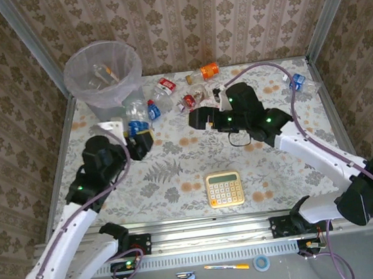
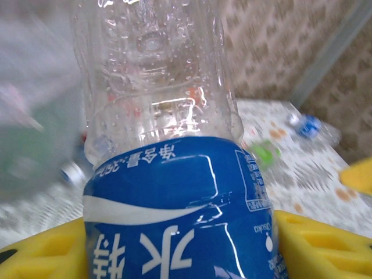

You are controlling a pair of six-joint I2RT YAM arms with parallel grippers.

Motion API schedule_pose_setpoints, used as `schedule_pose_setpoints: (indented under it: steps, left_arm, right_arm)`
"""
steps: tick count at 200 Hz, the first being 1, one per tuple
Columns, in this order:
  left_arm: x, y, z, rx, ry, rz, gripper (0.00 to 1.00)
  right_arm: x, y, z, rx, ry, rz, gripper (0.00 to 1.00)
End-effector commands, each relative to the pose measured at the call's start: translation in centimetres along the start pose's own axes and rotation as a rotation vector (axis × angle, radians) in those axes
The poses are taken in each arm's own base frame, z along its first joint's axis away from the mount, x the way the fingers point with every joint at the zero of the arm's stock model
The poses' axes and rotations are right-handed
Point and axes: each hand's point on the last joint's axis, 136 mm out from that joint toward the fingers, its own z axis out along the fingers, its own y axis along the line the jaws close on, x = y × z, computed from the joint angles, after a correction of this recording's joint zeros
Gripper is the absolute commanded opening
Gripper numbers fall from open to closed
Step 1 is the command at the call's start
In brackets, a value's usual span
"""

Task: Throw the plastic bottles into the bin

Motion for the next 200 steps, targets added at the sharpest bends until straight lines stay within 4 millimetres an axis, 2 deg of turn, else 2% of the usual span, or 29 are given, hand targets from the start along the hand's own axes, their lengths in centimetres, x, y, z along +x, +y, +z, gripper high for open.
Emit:
schedule_pose_setpoints:
  steps: [1, 27, 48, 80, 96, 112, 135, 154, 172, 179, 189, 200]
  left_arm:
    - [-6.4, 0.3, -3.6, -0.08, -0.17, 0.16, 0.41]
    - [-12.5, -0.8, -7.4, -0.112, -0.395, 0.279, 0.4]
    - [-16.4, -1.7, -10.5, -0.14, -0.573, 0.335, 0.4]
    - [-19.7, -2.3, -14.0, -0.192, -0.776, 0.403, 0.39]
    - [-20.5, -2.0, -14.1, -0.225, -0.813, 0.419, 0.42]
    - [-20.8, -1.6, -11.9, -0.247, -0.731, 0.442, 0.44]
    - [-20.8, -0.2, -7.0, -0.247, -0.586, 0.435, 0.5]
    - [-20.3, 2.9, -1.8, -0.199, -0.403, 0.327, 0.54]
    - [-19.2, 7.7, 2.9, -0.211, -0.251, 0.182, 0.63]
    - [-18.7, 9.6, 4.2, -0.243, -0.201, 0.143, 0.72]
    - [-18.4, 11.4, 5.6, -0.266, -0.146, 0.099, 0.9]
    - [-18.2, 12.5, 6.3, -0.279, -0.116, 0.059, 1.0]
  right_arm:
    - [0.7, -2.8, -0.8, 0.07, -0.001, 0.019, 1.0]
    - [0.7, -4.1, -1.3, 0.089, -0.011, 0.041, 1.0]
    - [0.8, -4.7, -1.4, 0.099, -0.008, 0.047, 1.0]
    - [0.8, -5.1, -1.3, 0.111, 0.0, 0.043, 1.0]
    - [0.9, -5.5, -1.1, 0.12, 0.005, 0.048, 1.0]
    - [0.8, -5.7, -0.9, 0.119, 0.012, 0.052, 1.0]
    - [0.7, -5.7, -0.8, 0.119, 0.018, 0.051, 1.0]
    - [0.7, -5.8, -1.1, 0.12, 0.017, 0.051, 1.0]
    - [0.8, -5.8, -1.5, 0.117, 0.014, 0.047, 1.0]
    - [0.8, -5.8, -1.7, 0.117, 0.012, 0.048, 1.0]
    - [0.9, -5.8, -2.0, 0.115, 0.01, 0.047, 1.0]
    - [1.1, -5.8, -2.2, 0.115, 0.014, 0.044, 1.0]
